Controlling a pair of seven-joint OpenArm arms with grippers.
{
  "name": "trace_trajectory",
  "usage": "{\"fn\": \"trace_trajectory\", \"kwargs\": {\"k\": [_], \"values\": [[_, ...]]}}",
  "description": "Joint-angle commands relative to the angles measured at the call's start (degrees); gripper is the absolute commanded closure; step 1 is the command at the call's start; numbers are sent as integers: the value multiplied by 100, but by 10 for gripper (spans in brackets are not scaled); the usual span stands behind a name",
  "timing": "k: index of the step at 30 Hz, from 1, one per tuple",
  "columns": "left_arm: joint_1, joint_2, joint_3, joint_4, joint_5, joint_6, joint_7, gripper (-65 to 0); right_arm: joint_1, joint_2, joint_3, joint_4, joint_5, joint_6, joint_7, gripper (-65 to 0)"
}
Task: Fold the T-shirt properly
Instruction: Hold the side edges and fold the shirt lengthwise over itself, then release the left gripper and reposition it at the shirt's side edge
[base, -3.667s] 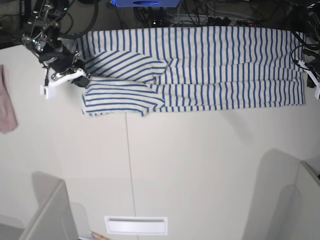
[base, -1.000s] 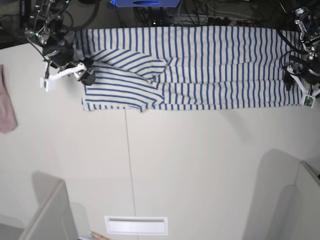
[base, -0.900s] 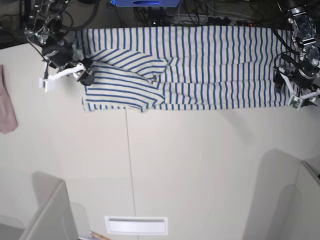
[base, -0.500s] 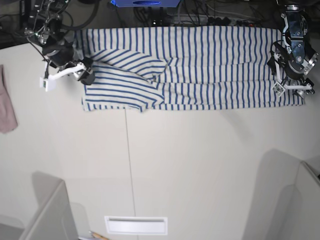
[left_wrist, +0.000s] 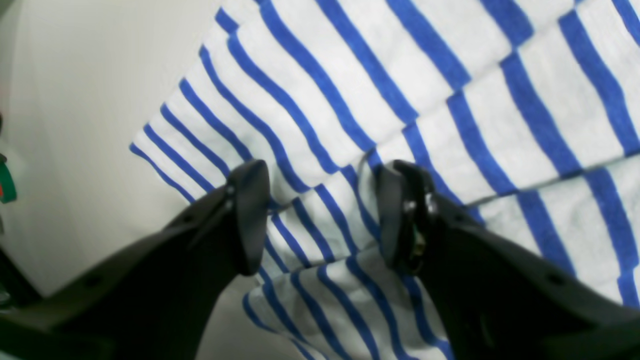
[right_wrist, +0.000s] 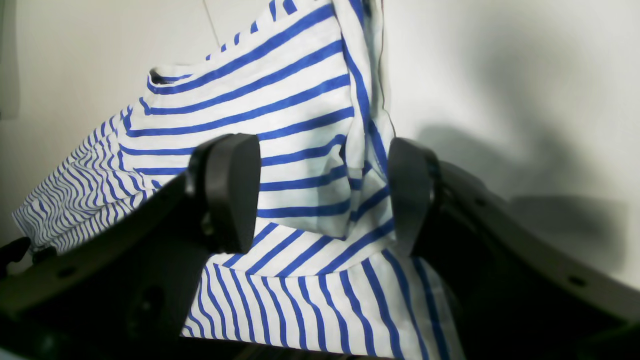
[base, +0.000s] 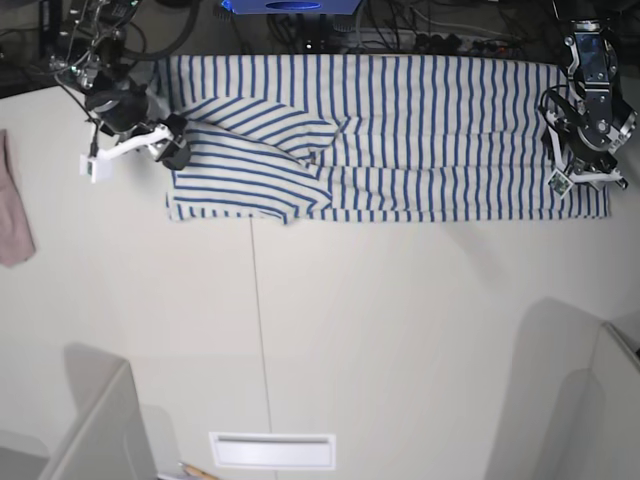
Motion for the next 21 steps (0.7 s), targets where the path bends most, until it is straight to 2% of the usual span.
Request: {"fn": "trace_trajectory", "kwargs": {"k": [1, 4, 6, 10, 13, 15, 18, 21], "values": [[-6, -92, -43, 90, 58, 38, 56, -313, 10, 45, 32, 84, 67, 50, 71, -375], [55, -92, -184, 283, -21, 38, 65, -314, 1, 45, 32, 84, 67, 50, 71, -375], [64, -92, -632, 450, -452, 38, 408, -314, 1, 54, 32, 84, 67, 50, 71, -375], [-6, -426, -1801, 468, -2192, 38, 1445, -316, -25, 63, 32, 84, 67, 50, 71, -375], [11, -532, -2496, 11, -3485, 38, 1638, -324, -25, 63, 32, 84, 67, 50, 71, -375], [55, -619, -2654, -464, -4047, 38, 1638, -375, -25, 63, 32, 84, 67, 59, 71, -375], [64, -672, -2689, -1255, -4320, 38, 1612, -462, -25, 71, 32, 84, 67, 59, 71, -375], [2, -628, -2689, -1668, -4364, 38, 1603, -485, -25, 71, 32, 84, 67, 59, 71, -375]]}}
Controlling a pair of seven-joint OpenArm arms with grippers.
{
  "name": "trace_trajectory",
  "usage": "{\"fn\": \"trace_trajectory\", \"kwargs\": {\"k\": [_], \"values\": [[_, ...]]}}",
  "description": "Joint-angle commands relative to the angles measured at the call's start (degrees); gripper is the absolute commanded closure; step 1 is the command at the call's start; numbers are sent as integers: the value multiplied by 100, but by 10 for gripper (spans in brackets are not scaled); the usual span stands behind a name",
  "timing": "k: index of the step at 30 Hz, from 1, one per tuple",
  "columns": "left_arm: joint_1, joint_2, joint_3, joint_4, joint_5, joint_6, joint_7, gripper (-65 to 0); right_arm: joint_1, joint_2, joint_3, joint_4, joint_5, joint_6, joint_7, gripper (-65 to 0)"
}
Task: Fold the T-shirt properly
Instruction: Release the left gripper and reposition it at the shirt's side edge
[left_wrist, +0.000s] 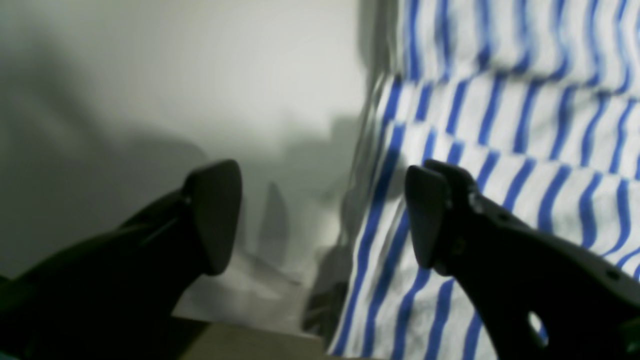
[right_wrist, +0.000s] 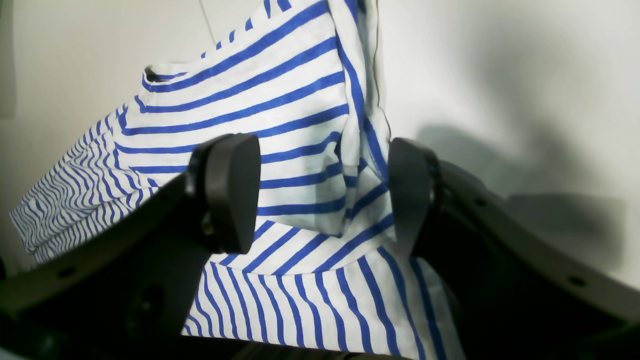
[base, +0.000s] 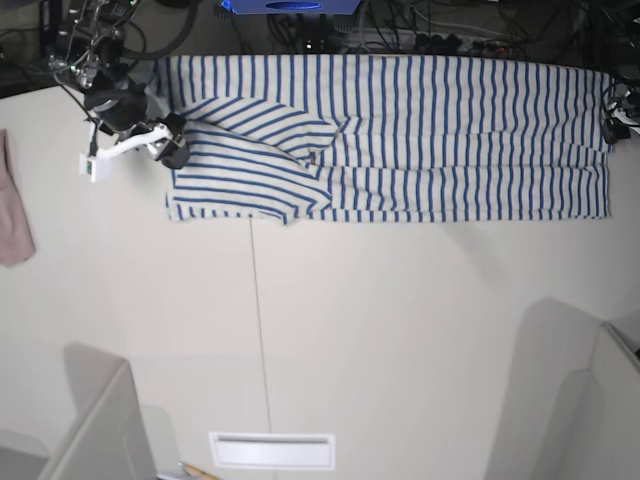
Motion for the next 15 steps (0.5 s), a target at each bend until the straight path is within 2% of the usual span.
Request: {"fn": "trace_trajectory", "kwargs": {"k": [1, 6, 15], "values": [[-35, -163, -60, 69, -97, -34, -126, -489, -6, 52, 23, 84, 65, 59, 88, -375], [-61, 39, -7, -107, -97, -34, -565, -489, -6, 52, 23, 84, 65, 59, 88, -375], [-536, 119, -25, -1381, -106, -34, -627, -487, -6, 61, 23, 84, 56, 68, 88, -375]]}}
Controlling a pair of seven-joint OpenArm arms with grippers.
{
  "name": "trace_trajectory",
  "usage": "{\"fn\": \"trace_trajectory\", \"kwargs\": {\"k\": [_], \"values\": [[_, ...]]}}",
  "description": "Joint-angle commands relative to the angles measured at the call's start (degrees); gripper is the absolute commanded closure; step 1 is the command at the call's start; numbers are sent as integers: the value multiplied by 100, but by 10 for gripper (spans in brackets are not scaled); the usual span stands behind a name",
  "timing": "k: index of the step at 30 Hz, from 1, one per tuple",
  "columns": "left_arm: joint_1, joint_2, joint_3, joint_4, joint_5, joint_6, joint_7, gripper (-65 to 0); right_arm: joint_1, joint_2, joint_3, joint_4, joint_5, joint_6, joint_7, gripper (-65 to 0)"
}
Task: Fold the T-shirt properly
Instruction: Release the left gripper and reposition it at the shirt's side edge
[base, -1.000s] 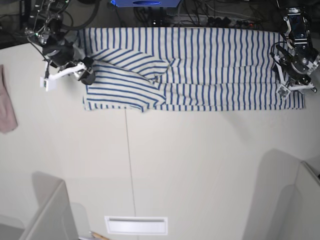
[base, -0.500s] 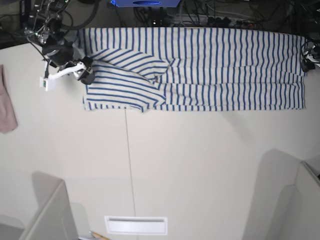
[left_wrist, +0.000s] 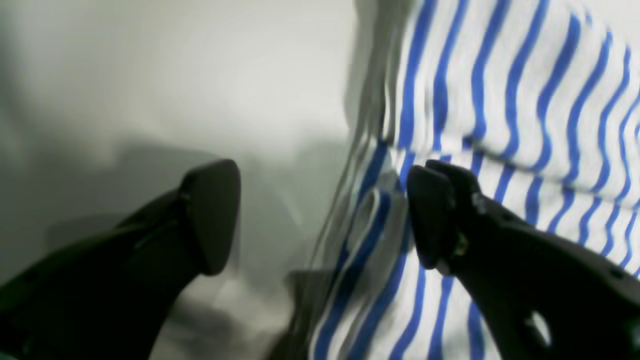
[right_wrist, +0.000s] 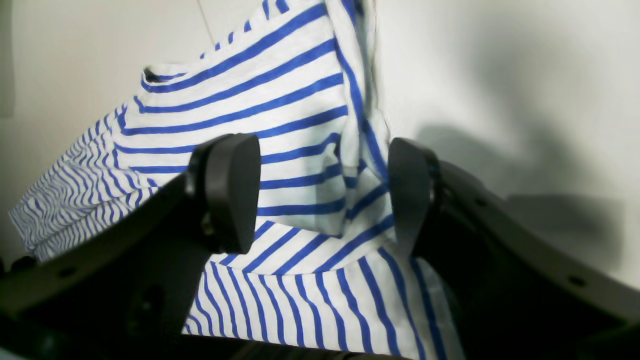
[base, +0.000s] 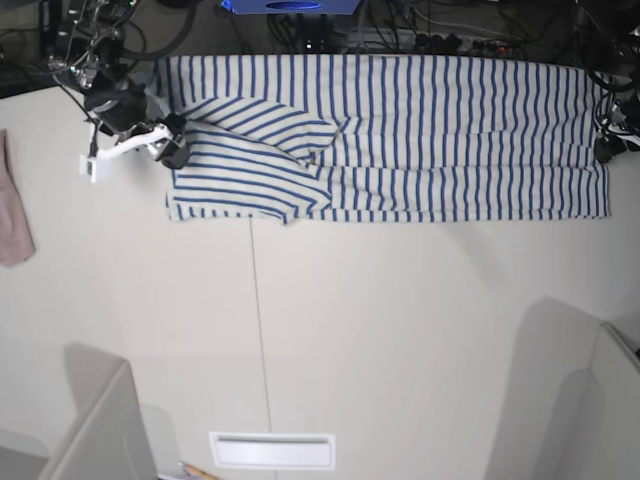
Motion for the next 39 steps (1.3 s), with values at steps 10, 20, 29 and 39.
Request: {"fn": "trace_trajectory", "kwargs": {"k": [10, 20, 29, 39], "values": [[-36, 473, 24, -189, 132, -30, 322, -481, 19, 39, 23, 84, 60, 65, 90, -375], [-71, 596, 41, -198, 203, -30, 366, -476, 27, 39, 23, 84, 69, 65, 90, -375], [-71, 719, 410, -198, 159, -30, 366, -128, 27, 30, 23, 84, 78, 65, 90, -375], [-150, 429, 340, -136, 150, -30, 278, 0, 1, 39, 23, 84, 78, 65, 90, -375]]}}
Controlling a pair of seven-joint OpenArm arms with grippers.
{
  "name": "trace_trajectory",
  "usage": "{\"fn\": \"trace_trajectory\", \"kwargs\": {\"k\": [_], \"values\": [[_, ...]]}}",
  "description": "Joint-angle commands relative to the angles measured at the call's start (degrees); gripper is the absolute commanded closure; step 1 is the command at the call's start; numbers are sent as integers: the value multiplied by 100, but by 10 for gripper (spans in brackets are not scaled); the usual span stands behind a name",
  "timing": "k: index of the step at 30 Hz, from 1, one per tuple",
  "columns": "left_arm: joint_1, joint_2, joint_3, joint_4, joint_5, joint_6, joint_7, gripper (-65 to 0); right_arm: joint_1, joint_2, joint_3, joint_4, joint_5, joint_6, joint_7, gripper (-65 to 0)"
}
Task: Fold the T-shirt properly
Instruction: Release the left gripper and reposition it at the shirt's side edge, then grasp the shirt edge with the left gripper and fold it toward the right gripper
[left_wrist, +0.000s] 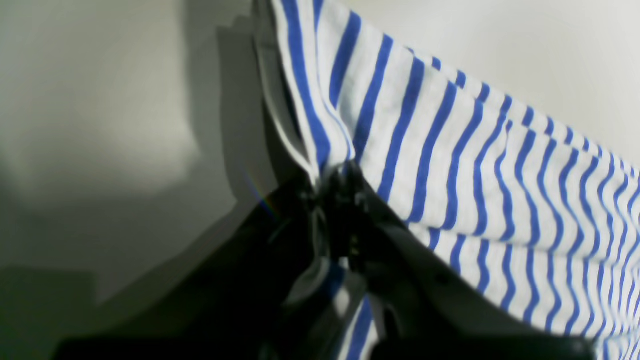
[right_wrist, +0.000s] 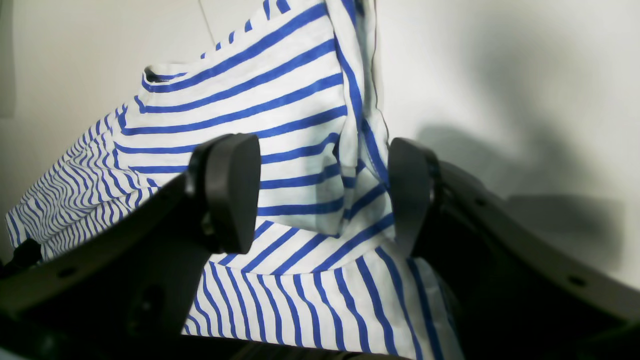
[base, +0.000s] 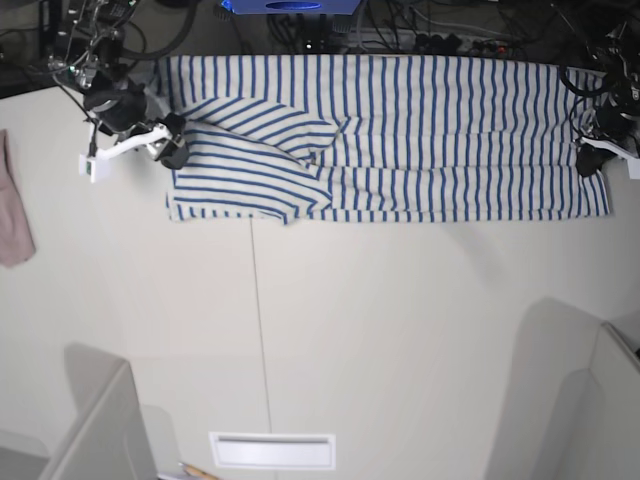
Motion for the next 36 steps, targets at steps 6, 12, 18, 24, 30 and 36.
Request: {"fn": "trace_trajectory", "kwargs": {"k": [6, 12, 18, 24, 30, 36], "values": [[77, -241, 30, 389, 596, 147, 302, 0, 1, 23, 23, 84, 80, 65, 88, -375], [508, -179, 38, 1400, 605, 147, 285, 0, 10, 6, 23, 84, 80, 65, 88, -375], [1035, 269, 38, 2947, 605, 147, 302, 0, 27, -3, 23, 84, 80, 65, 88, -375], [1449, 753, 258, 4248, 605, 147, 373, 0, 27, -3, 23, 84, 80, 65, 88, -375], [1572, 1201, 619, 4837, 605, 147, 1032, 0, 27, -3, 23, 84, 80, 65, 79, -375], [1660, 1579, 865, 5303, 605, 147, 1515, 0, 27, -3, 23, 75, 80, 65, 79, -375]]}}
